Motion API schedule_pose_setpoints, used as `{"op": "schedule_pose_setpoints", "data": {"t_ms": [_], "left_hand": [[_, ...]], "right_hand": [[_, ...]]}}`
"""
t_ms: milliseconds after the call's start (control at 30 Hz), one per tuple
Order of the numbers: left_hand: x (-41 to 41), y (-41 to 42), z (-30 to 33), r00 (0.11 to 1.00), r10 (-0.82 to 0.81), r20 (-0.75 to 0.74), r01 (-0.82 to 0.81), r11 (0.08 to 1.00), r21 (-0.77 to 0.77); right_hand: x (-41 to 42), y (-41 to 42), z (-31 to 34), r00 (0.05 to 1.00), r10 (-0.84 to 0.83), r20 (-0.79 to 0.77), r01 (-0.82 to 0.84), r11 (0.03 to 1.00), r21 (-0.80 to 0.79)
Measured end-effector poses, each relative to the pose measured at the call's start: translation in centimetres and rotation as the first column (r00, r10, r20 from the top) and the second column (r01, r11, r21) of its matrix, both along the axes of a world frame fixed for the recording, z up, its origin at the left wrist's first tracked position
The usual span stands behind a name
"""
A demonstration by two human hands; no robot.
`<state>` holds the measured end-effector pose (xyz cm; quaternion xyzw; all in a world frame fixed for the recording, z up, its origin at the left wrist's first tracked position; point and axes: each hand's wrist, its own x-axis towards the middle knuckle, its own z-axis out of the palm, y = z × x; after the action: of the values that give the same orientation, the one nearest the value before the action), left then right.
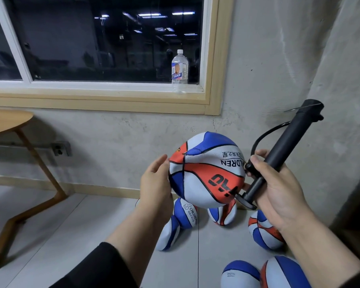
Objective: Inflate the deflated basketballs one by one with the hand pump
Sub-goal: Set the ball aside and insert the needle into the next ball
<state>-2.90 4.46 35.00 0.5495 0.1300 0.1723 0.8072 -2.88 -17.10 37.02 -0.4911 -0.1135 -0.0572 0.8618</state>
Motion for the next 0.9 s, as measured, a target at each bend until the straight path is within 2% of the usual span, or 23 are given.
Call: {"op": "schedule_pose_setpoints", "data": {"t_ms": [33, 100, 133, 167, 200, 267, 333, 400, 433, 500, 567, 667, 767, 833, 900], "left_hand": [[-0.2, -0.2, 0.1, 0.998, -0.061, -0.033, 0.059, 0.997, -0.049], [-0.4, -0.4, -0.1, 0.966, -0.24, -0.098, 0.209, 0.944, -0.254], [-0.4, -0.3, -0.3, 0.941, -0.314, -0.123, 0.269, 0.918, -0.292], [-0.3, -0.2, -0.7, 0.918, -0.376, -0.13, 0.334, 0.906, -0.26], [-0.4, -0.2, -0.8, 0.904, -0.404, -0.14, 0.373, 0.905, -0.204], [-0.5, -0.2, -1.0, 0.926, -0.364, -0.104, 0.356, 0.931, -0.084], [-0.4, -0.3, -1.0, 0.964, -0.261, -0.037, 0.262, 0.965, 0.023], [-0.1, -0.3, -1.3, 0.983, -0.173, 0.055, 0.156, 0.96, 0.233], [-0.1, -0.4, -1.5, 0.981, -0.162, 0.103, 0.112, 0.92, 0.376], [-0.5, -0.9, -1.4, 0.96, -0.219, 0.174, 0.063, 0.776, 0.628], [-0.2, -1.4, -2.1, 0.925, -0.308, 0.221, 0.033, 0.648, 0.761], [0.7, -1.5, -3.6, 0.93, -0.3, 0.211, -0.011, 0.553, 0.833], [1.0, -1.8, -4.5, 0.913, -0.289, 0.287, -0.136, 0.449, 0.883], [0.9, -2.1, -4.4, 0.898, -0.285, 0.334, -0.192, 0.428, 0.883], [0.9, -1.9, -4.1, 0.901, -0.314, 0.3, -0.144, 0.435, 0.889]], "right_hand": [[0.0, 0.2, -0.1, 1.0, 0.007, -0.004, -0.007, 1.0, -0.004], [0.0, 0.6, -0.3, 1.0, 0.018, -0.004, -0.018, 0.999, -0.027], [0.1, 0.6, -0.3, 1.0, 0.015, -0.004, -0.016, 0.999, -0.048], [0.1, 0.6, -0.3, 1.0, 0.005, -0.005, -0.005, 0.997, -0.071], [0.2, 0.6, -0.3, 1.0, -0.006, -0.007, 0.006, 0.996, -0.086], [0.2, 0.3, -0.2, 1.0, -0.016, -0.008, 0.015, 0.997, -0.081], [0.4, 0.0, 0.1, 1.0, -0.015, -0.001, 0.015, 0.998, -0.069], [0.4, -0.3, 0.7, 1.0, -0.01, 0.023, 0.011, 0.998, -0.06], [0.5, -0.5, 1.0, 0.999, -0.008, 0.043, 0.01, 0.998, -0.057], [0.6, -0.5, 1.4, 0.997, -0.005, 0.071, 0.01, 0.998, -0.068], [0.6, -0.5, 1.4, 0.998, 0.015, 0.067, -0.009, 0.996, -0.094], [0.5, -0.5, 0.9, 0.999, 0.024, 0.03, -0.021, 0.993, -0.12], [0.4, -0.6, 0.7, 1.0, 0.01, 0.013, -0.009, 0.992, -0.125], [0.3, -0.5, 0.6, 1.0, 0.006, 0.018, -0.003, 0.991, -0.134], [0.2, -0.5, 0.6, 1.0, 0.001, 0.028, 0.003, 0.989, -0.148]]}}
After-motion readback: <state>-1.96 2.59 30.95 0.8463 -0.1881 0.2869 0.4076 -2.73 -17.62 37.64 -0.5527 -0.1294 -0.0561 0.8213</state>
